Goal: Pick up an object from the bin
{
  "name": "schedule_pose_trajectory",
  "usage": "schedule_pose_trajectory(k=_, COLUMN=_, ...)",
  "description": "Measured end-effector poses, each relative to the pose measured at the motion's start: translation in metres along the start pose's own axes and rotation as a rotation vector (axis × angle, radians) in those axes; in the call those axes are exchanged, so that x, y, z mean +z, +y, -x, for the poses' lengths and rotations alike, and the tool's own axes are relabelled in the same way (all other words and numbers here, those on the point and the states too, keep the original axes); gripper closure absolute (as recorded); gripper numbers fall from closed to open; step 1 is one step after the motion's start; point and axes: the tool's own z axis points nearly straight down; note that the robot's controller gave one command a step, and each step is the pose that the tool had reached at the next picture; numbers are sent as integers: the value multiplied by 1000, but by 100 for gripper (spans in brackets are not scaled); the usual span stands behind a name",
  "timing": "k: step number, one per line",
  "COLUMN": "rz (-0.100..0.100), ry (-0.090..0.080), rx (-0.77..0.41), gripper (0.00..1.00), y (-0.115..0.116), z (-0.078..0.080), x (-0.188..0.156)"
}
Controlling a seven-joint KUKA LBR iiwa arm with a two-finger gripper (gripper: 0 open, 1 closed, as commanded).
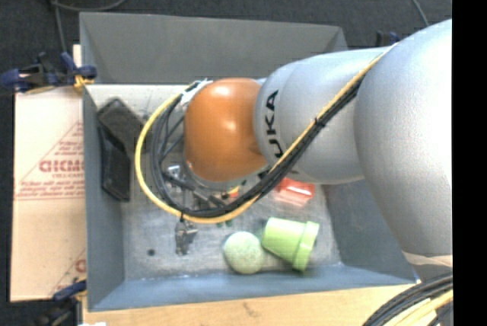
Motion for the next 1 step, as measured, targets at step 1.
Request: schedule_pose_trajectory(k=1, rz=-2, ry=0, rx=87, gripper=0, y=-24, z=-20, x=51)
